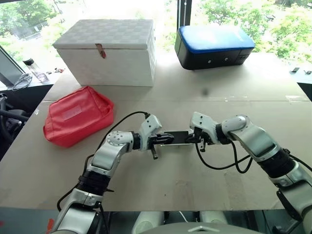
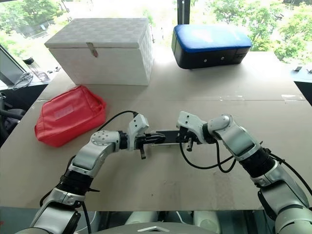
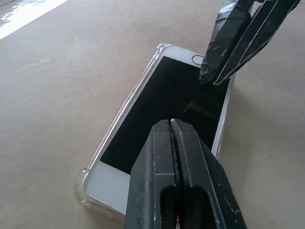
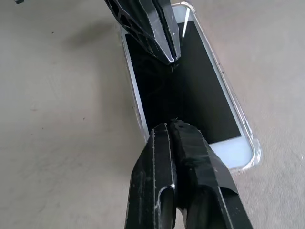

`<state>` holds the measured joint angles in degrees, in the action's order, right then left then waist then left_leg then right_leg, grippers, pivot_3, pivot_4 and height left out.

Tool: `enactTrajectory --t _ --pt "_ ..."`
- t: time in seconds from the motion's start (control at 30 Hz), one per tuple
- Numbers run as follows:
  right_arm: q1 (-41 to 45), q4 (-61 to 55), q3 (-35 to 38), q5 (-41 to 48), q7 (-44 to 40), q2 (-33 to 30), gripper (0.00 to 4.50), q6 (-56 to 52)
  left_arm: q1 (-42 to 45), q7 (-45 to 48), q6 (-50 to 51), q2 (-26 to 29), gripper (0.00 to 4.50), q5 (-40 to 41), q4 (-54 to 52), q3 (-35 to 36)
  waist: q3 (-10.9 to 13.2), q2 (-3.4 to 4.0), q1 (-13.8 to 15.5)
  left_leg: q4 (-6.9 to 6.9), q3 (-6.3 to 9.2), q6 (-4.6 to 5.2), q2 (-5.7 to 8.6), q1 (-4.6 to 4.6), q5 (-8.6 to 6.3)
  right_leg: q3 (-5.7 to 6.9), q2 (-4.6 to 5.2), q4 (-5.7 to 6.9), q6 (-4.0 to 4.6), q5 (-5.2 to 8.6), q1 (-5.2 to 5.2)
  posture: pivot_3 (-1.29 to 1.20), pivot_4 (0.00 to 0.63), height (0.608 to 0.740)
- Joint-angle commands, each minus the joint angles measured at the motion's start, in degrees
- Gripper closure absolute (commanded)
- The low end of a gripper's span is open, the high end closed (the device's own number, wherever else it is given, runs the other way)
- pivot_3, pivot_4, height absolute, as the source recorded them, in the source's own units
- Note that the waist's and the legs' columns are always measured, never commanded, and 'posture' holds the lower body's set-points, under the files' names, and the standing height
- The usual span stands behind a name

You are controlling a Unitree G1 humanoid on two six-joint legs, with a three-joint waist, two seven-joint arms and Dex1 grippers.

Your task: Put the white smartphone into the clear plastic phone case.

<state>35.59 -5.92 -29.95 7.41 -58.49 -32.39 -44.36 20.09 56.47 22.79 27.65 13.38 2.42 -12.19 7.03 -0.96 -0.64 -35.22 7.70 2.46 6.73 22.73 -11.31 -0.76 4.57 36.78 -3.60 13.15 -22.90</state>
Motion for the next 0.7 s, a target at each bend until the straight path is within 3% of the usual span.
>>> enactTrajectory --t 0.03,0.7 --pt "-3.3 7.5 -9.0 -3.9 -2.3 -0.6 4.5 -2.8 0.1 -0.1 -0.1 0.4 4.47 -0.3 -0.8 0.0 -0.1 -0.04 0.0 0.0 0.0 0.0 0.0 0.0 0.0 0.0 0.0 0.0 0.01 -0.01 0.0 0.0 0.15 0.74" --pt "-5.2 12.5 -10.5 -7.6 -6.0 -2.1 4.5 -3.4 -1.8 -1.6 0.2 -0.4 4.47 -0.1 -2.3 0.2 -1.3 0.09 1.5 0.06 0.05 -0.01 0.0 -0.31 -0.03 0.01 0.05 -0.05 -0.01 0.31 0.37 0.0 0.15 0.74"
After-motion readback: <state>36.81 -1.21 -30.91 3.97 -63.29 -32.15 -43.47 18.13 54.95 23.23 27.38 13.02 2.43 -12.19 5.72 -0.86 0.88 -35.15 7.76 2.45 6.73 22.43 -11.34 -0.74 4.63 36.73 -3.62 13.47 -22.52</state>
